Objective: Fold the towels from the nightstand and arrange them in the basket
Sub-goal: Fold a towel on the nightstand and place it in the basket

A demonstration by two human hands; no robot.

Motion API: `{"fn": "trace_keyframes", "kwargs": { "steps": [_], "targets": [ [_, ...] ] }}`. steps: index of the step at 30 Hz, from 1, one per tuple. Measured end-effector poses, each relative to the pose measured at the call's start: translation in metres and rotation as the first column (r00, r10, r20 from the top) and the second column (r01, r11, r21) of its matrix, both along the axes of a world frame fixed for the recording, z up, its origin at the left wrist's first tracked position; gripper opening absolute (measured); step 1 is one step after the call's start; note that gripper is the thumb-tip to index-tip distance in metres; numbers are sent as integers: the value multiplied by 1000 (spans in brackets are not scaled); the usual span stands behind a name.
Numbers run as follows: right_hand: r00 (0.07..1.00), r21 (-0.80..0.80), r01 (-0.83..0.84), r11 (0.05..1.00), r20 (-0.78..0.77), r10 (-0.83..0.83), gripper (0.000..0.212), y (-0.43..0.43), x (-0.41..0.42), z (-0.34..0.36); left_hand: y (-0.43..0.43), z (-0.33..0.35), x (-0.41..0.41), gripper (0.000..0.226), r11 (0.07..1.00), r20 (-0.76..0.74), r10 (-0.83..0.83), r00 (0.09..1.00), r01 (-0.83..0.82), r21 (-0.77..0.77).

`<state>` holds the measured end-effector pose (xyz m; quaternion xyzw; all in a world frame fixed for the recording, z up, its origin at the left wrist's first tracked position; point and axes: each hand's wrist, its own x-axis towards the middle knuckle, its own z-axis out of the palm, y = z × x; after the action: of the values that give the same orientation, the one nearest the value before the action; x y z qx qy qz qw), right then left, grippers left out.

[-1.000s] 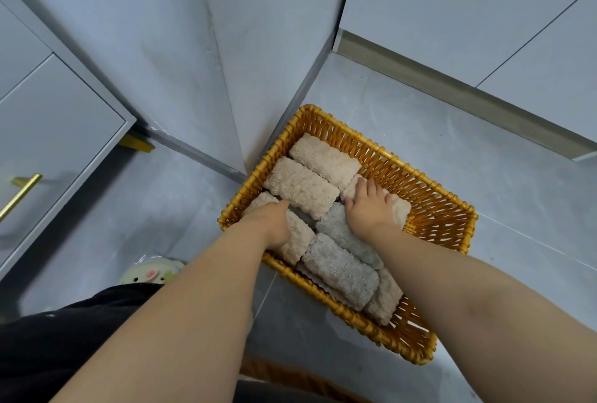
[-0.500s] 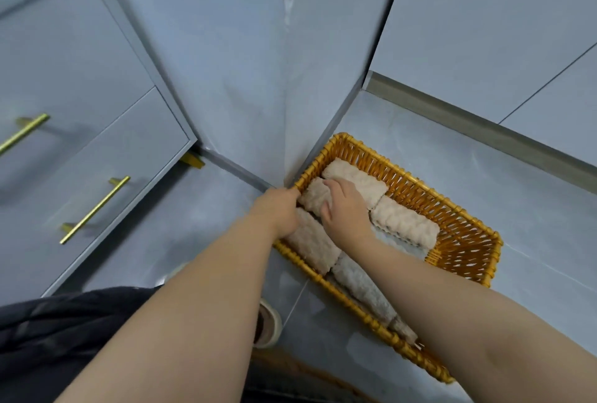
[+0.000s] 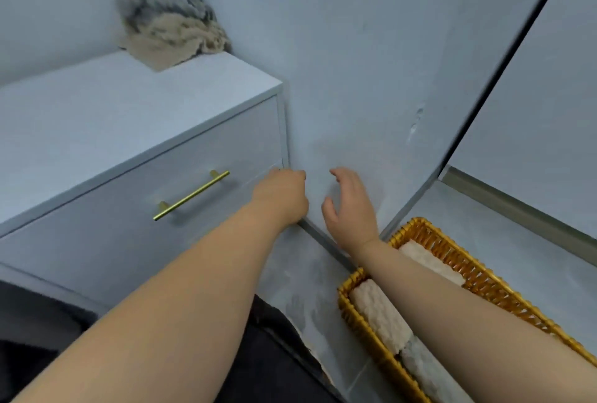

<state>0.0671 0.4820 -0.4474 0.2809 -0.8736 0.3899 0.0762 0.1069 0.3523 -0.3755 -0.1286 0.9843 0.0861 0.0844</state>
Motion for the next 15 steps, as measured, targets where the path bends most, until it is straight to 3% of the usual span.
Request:
{"fn": "trace_keyframes", "kwargs": {
  "steps": [6, 12, 15],
  "targets": [
    [996, -120, -45, 992, -83, 35, 42, -64, -11, 80, -66, 73, 21, 42, 982, -317, 89, 944, -137, -132],
    [973, -97, -158, 983, -186, 138, 43, -129, -12, 138, -136, 92, 42, 46, 959, -405, 271, 873, -281, 35],
    [975, -67, -172, 983, -157, 160, 45, -169, -15, 156, -177, 80, 46, 51, 882, -346, 464, 815, -392, 259]
  ]
}}
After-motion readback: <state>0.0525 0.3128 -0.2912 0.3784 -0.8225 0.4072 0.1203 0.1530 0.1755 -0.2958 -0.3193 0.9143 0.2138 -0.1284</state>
